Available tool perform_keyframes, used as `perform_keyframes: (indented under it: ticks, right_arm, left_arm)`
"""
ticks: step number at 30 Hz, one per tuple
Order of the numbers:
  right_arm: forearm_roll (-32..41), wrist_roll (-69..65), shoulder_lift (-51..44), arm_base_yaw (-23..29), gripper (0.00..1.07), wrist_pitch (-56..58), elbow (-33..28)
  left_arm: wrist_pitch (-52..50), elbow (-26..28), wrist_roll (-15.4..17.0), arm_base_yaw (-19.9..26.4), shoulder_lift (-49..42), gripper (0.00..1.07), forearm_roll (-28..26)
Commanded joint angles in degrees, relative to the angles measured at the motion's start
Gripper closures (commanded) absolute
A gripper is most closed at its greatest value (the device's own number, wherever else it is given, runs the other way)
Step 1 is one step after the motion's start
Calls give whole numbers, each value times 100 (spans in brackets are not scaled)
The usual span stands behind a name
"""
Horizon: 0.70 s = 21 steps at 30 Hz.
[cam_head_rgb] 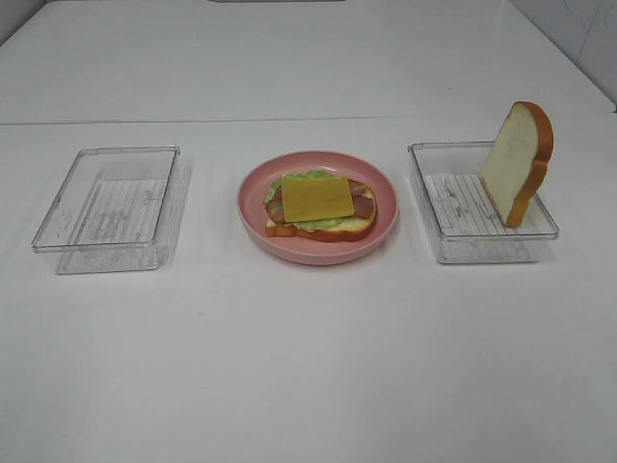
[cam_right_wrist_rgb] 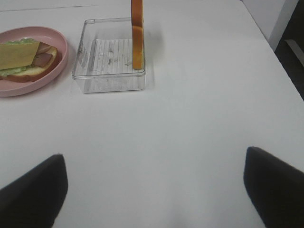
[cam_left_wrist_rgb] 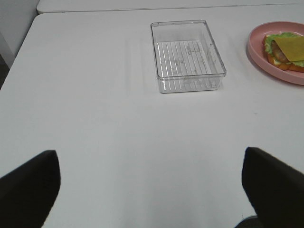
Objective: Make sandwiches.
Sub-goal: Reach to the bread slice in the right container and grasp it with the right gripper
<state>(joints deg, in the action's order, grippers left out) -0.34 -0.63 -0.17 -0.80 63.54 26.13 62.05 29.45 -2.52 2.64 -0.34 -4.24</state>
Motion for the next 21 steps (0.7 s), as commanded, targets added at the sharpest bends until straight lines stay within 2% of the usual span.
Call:
perform_keyframes:
  ticks: [1, 8, 10, 12, 13, 14, 16, 17, 19, 21]
  right_arm:
    - [-23, 17, -189, -17, 14, -57, -17]
    - [-29, 17, -11, -17, 14, -74, -11]
    - [-40, 11, 647, -17, 14, -183, 138]
    - [-40, 11, 917, -17, 14, -212, 201]
    - [-40, -52, 1444, -17, 14, -286, 372]
    - [-40, -52, 1444, -17, 14, -286, 372]
    - [-40, -212, 2332, -17, 14, -384, 773]
    - [-40, -212, 2332, -17, 14, -384, 773]
    - [-40, -315, 3214, -17, 14, -424, 1249]
    - [-40, -315, 3524, -17, 14, -424, 1438]
  left_arm:
    - [-40, 6, 52, 0, -115, 7, -34]
    - [-40, 6, 46, 0, -109, 7, -34]
    - [-40, 6, 29, -6, -109, 7, -34]
    - [-40, 6, 29, -6, -109, 7, -34]
    - [-40, 6, 29, -6, -109, 7, -34]
    - [-40, 6, 29, -6, -109, 7, -34]
    - [-40, 6, 29, -6, -109, 7, -34]
    - [-40, 6, 29, -6, -109, 7, -34]
    - [-40, 6, 29, -6, -109, 7, -34]
    - [-40, 6, 29, -6, -109, 7, -34]
